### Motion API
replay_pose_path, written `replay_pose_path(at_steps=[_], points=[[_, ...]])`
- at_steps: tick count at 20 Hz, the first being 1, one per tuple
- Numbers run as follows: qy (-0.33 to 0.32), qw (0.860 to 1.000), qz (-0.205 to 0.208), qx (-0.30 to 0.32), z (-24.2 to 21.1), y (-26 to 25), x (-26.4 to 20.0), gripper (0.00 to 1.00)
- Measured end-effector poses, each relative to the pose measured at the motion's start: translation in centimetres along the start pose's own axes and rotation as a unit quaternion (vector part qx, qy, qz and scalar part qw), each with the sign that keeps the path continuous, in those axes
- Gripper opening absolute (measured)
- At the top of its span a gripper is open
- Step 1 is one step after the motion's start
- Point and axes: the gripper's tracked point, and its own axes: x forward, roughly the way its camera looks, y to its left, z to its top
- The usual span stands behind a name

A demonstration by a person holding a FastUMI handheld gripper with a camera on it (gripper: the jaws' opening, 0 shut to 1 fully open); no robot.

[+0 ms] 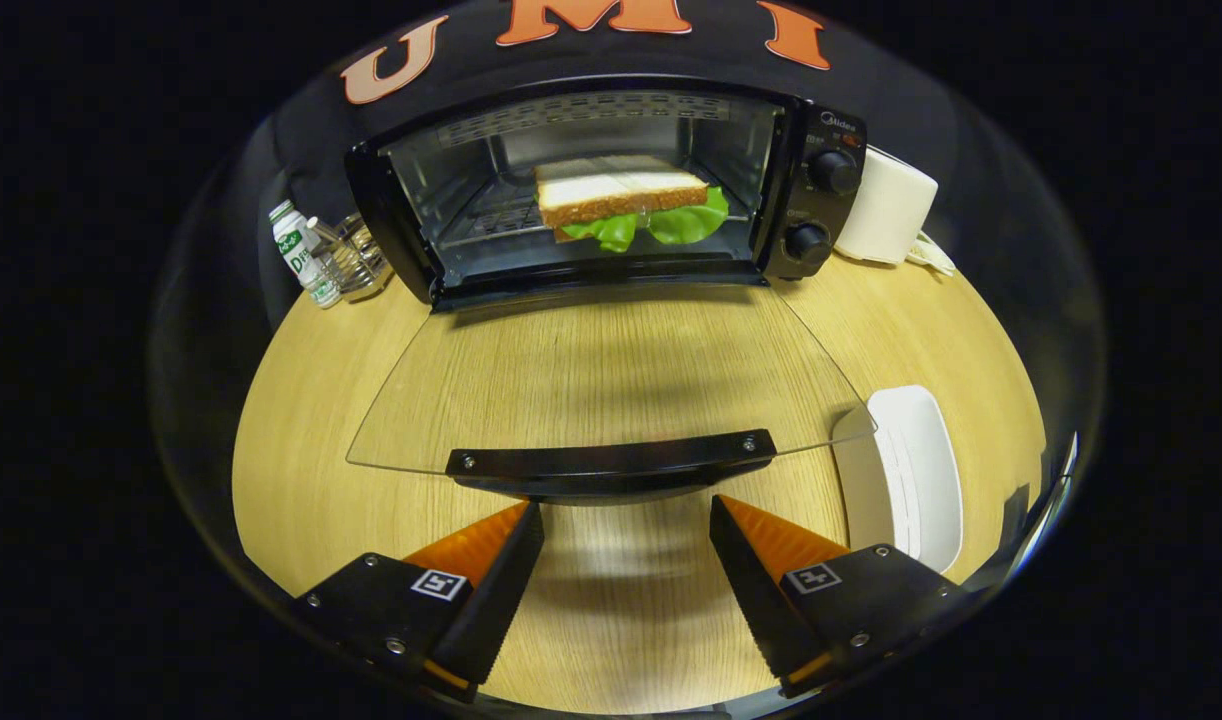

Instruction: Open the toaster oven, put the food inside, and close the toaster oven door.

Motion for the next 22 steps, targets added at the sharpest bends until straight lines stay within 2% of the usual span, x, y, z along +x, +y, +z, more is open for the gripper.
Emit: replay_pose_path(at_steps=[3,8,14,22], points=[[-0.019,1.0,-0.003,-0.016,2.1,-0.3,-1.2,1.0],[-0.079,0.994,-0.028,-0.074,8.6,-1.3,-3.5,1.0],[-0.124,0.99,-0.019,-0.064,14.8,-0.5,-3.9,1.0],[-0.148,0.987,-0.01,-0.054,19.4,0.5,-2.3,1.0]])
